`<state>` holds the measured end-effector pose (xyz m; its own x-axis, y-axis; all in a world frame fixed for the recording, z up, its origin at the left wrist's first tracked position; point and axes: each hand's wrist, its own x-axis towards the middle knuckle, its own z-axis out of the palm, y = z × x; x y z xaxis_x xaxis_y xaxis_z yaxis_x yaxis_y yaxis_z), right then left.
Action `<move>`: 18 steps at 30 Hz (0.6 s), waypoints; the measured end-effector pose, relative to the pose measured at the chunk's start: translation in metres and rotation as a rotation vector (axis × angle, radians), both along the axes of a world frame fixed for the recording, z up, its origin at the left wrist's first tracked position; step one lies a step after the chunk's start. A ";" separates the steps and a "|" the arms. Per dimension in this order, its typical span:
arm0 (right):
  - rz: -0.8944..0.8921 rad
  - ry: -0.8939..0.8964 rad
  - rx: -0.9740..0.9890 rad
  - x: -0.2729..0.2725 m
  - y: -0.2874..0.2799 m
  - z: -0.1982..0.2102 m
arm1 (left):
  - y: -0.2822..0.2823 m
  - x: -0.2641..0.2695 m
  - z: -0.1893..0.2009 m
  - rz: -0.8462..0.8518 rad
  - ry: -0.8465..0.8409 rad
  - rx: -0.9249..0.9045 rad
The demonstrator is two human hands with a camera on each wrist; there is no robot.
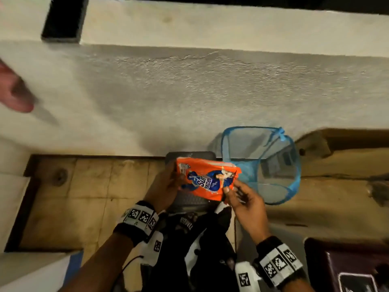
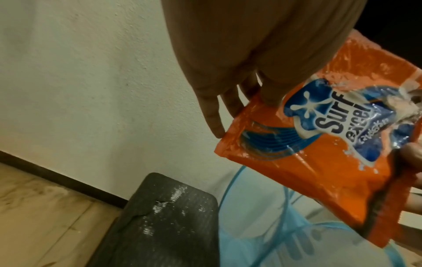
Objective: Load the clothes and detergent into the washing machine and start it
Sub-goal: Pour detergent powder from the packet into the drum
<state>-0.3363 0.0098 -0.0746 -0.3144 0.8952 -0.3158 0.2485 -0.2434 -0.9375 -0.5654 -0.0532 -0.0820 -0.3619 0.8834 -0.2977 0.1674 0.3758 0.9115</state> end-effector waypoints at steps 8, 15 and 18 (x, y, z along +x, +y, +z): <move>0.028 -0.103 -0.033 -0.062 0.004 -0.104 | -0.021 -0.038 -0.064 -0.063 0.506 -0.135; -0.005 -0.222 -0.062 -0.081 0.007 -0.215 | -0.044 -0.050 -0.116 -0.133 0.866 -0.261; -0.048 -0.278 -0.169 -0.070 0.013 -0.280 | -0.051 -0.048 -0.130 -0.225 0.960 -0.279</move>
<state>-0.4064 0.0224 -0.3548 -0.1545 0.8345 -0.5289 0.4737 -0.4072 -0.7809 -0.6135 -0.1043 -0.2121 -0.3906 0.9038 -0.1750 0.8732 0.4240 0.2405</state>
